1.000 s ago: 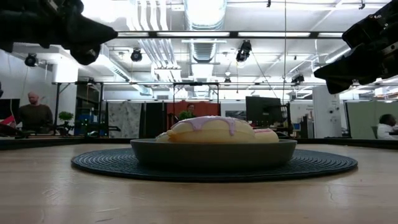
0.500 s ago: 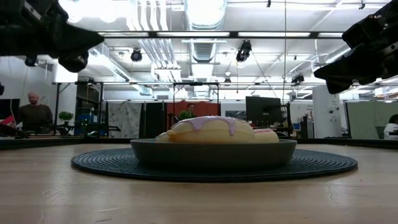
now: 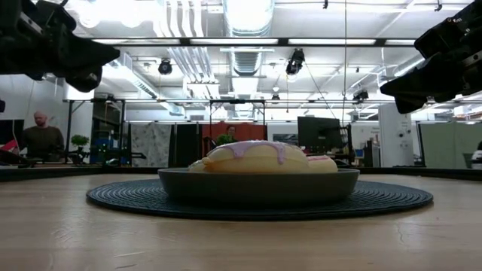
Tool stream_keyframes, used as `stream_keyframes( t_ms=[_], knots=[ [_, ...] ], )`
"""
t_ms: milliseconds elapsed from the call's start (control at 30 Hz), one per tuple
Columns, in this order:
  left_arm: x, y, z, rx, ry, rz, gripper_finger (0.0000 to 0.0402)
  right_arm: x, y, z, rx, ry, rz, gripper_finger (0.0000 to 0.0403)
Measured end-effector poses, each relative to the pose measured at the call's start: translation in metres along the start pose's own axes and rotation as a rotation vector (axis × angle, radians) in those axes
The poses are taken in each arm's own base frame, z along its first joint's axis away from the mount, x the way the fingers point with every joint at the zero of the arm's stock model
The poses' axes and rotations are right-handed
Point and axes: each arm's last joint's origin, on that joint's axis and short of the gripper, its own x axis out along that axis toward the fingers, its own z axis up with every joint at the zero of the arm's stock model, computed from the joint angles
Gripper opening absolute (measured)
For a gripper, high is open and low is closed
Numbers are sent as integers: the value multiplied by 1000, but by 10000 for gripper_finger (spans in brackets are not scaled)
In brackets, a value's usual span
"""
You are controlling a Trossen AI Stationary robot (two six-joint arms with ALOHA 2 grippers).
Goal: Pick & Place donuts
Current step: Return to Home Position
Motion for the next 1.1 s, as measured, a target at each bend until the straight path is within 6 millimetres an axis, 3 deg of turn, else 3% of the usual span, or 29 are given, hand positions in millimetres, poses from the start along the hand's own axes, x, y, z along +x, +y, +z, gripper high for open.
stream_keyframes(
  t_ms=[1100],
  knots=[
    [-3,2,-12,24,26,0,0,0,0,0,0,0,0,29]
  ],
)
